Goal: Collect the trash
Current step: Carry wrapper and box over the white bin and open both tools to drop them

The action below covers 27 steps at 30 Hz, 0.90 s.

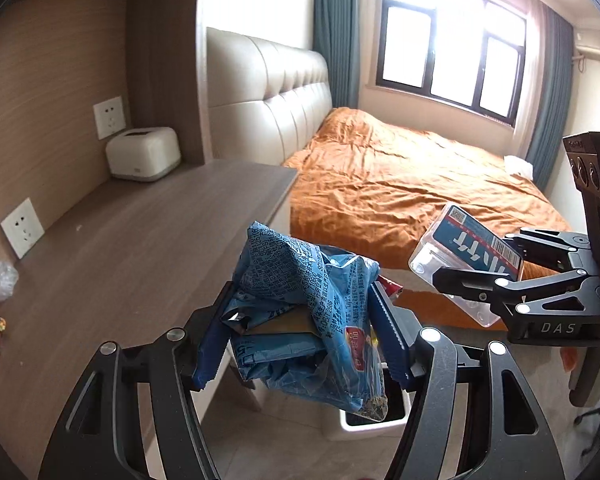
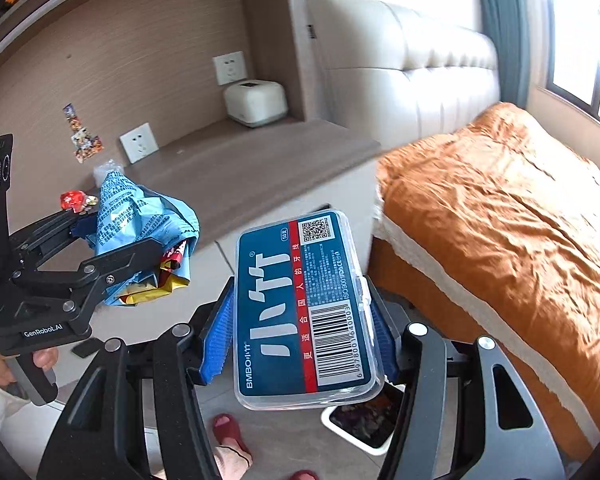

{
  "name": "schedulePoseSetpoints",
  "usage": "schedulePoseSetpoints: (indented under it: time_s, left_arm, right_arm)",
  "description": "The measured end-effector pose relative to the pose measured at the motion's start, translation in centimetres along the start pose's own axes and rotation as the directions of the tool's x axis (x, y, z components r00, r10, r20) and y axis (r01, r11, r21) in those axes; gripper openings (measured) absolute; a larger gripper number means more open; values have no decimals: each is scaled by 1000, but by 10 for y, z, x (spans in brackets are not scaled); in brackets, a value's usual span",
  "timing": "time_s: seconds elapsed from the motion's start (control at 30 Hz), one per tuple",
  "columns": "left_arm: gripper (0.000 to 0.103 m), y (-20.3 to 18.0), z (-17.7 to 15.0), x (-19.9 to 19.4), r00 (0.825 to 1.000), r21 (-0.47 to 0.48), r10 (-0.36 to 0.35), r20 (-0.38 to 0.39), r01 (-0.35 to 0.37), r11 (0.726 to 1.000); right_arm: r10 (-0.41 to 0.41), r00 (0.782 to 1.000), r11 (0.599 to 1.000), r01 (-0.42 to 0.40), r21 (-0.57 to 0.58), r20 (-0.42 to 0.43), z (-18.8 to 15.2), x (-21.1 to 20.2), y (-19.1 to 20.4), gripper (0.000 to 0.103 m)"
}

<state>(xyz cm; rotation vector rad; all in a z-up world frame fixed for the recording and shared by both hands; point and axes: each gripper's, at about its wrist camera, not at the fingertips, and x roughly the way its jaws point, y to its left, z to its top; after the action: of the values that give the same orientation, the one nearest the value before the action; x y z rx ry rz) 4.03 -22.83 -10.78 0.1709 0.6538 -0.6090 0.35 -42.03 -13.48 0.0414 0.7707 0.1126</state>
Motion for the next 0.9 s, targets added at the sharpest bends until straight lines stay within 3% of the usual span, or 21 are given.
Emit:
schedulePoseSetpoints:
  time_s: [0.27, 0.43, 0.7, 0.9]
  left_arm:
    - [64, -57, -16, 53, 994, 69, -79, -69, 84, 994]
    - [64, -80, -45, 104, 981, 97, -127, -148, 142, 985]
    - [64, -108, -112, 189, 949, 125, -163, -269, 202, 971]
    - [65, -125, -168, 254, 913, 104, -220, -344, 270, 957]
  right_arm:
    - [-61, 998, 991, 65, 121, -33, -42, -7, -61, 59]
    - [-83, 993, 981, 96, 168, -81, -71, 13, -90, 59]
    - [-49, 987, 962, 87, 258, -150, -124, 76, -132, 59]
    - [-14, 977, 962, 71, 265, -213, -172, 141, -152, 59]
